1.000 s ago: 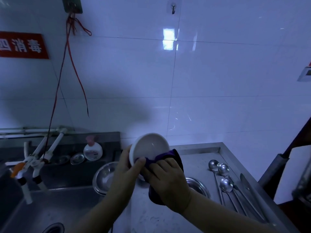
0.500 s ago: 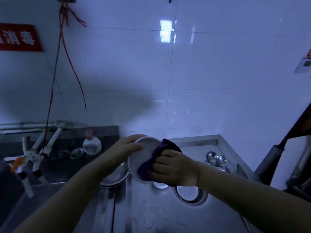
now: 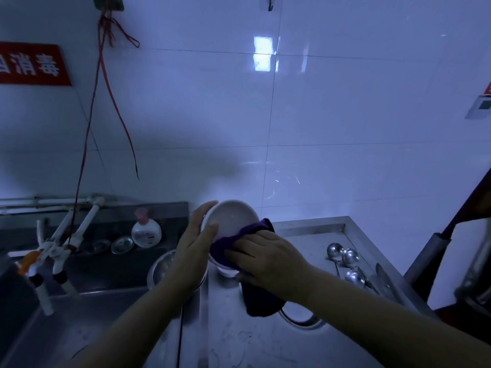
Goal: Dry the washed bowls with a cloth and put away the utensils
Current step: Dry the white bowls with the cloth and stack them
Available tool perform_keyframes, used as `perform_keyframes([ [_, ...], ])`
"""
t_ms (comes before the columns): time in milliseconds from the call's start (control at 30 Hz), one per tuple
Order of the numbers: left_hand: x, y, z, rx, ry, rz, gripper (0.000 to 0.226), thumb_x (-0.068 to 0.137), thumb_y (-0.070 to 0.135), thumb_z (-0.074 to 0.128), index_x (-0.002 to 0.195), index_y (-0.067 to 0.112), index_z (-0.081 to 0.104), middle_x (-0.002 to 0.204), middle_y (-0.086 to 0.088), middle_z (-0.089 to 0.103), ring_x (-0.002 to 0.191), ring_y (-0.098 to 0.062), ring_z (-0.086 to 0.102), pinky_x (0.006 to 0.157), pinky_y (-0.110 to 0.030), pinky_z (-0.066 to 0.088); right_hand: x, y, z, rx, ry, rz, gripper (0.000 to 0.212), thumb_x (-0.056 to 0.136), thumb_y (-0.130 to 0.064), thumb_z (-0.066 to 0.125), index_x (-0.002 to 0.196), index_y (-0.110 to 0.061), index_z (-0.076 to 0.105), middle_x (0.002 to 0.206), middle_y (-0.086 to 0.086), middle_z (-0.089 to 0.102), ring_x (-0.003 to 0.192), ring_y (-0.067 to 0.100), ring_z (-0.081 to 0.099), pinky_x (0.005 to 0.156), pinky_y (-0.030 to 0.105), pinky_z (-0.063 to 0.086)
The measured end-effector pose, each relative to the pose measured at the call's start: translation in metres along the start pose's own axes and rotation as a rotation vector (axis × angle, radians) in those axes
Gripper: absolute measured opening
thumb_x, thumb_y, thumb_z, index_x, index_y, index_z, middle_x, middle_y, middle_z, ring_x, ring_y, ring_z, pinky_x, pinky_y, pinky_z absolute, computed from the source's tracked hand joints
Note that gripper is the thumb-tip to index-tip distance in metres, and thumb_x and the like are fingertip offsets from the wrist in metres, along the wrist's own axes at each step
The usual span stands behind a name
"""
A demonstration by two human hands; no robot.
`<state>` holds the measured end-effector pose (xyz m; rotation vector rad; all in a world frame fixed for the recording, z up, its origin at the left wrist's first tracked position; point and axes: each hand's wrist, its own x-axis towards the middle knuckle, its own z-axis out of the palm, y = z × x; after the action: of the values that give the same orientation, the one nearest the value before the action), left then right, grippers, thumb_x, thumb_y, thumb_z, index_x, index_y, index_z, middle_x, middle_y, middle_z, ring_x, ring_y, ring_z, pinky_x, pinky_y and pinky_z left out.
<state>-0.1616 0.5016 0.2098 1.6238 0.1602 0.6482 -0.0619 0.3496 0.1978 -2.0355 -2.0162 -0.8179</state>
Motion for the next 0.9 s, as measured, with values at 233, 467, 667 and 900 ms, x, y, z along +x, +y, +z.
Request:
perform_keyframes([
  [233,0.000,0.003,-0.001,-0.028,-0.172,-0.055,0.041,0.080,0.028,0.048,0.120,0.023,0.055,0.114,0.001,0.062,0.105,-0.018,0.059,0.082,-0.031,0.051,0.012,0.004,-0.010,0.079,-0.075,0.175,0.048,0.096,-0.040,0.036,0.127,-0.012,0.058,0.125,0.004,0.062,0.111,0.020,0.059,0.098,0.033,0.047],
  [467,0.002,-0.003,-0.005,-0.077,-0.131,-0.028,0.029,0.091,0.018,0.046,0.117,0.015,0.058,0.110,-0.004,0.065,0.103,-0.015,0.061,0.079,-0.019,0.050,0.019,-0.026,-0.002,0.267,-0.069,0.234,0.041,0.099,-0.036,0.036,0.135,-0.021,0.050,0.141,-0.001,0.047,0.123,0.016,0.045,0.103,0.033,0.035],
  [667,0.005,-0.003,-0.017,-0.119,-0.151,-0.082,0.028,0.083,0.021,0.051,0.109,0.023,0.062,0.103,-0.002,0.067,0.091,-0.017,0.064,0.067,-0.021,0.053,-0.005,-0.008,-0.006,0.155,-0.194,-0.028,0.041,0.090,-0.034,0.048,0.129,-0.021,0.056,0.130,-0.004,0.059,0.122,0.013,0.048,0.109,0.031,0.032],
  [900,0.021,0.010,-0.025,-0.029,-0.423,-0.336,0.041,0.068,0.014,0.051,0.103,0.022,0.070,0.104,-0.010,0.070,0.100,-0.028,0.063,0.093,-0.048,0.047,0.002,0.028,-0.016,-0.125,0.078,-0.376,0.018,0.096,-0.008,0.055,0.092,-0.016,0.070,0.098,0.002,0.069,0.104,0.021,0.062,0.098,0.043,0.042],
])
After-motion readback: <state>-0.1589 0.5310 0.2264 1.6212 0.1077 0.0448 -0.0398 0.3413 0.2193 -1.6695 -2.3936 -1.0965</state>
